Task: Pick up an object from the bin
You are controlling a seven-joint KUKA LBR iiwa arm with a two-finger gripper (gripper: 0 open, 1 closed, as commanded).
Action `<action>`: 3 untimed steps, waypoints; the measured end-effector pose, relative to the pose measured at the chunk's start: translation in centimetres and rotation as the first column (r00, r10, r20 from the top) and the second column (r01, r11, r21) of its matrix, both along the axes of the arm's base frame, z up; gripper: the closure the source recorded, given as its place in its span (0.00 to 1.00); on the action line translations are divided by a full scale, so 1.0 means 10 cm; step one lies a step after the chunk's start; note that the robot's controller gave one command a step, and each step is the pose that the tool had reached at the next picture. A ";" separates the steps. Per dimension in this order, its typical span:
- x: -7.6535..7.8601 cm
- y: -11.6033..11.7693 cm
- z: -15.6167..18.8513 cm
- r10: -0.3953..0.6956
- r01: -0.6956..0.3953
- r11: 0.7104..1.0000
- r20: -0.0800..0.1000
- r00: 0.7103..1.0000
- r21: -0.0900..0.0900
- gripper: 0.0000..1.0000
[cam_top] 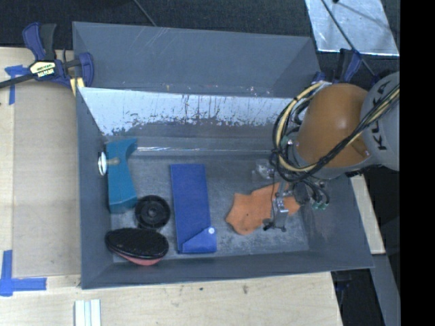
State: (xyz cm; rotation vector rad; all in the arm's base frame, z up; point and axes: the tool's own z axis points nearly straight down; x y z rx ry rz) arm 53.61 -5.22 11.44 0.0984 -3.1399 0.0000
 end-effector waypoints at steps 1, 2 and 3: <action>0.15 -0.22 0.16 0.059 -0.059 0.998 0.004 0.998 -0.001 0.00; 0.06 -0.20 -0.39 0.081 -0.081 0.997 0.006 0.997 -0.001 0.00; 0.23 -0.53 -0.44 0.192 -0.192 0.981 0.004 0.981 -0.002 1.00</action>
Offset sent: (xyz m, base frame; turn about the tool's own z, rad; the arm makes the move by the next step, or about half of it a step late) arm 0.0029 -0.0189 -0.0444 -0.0879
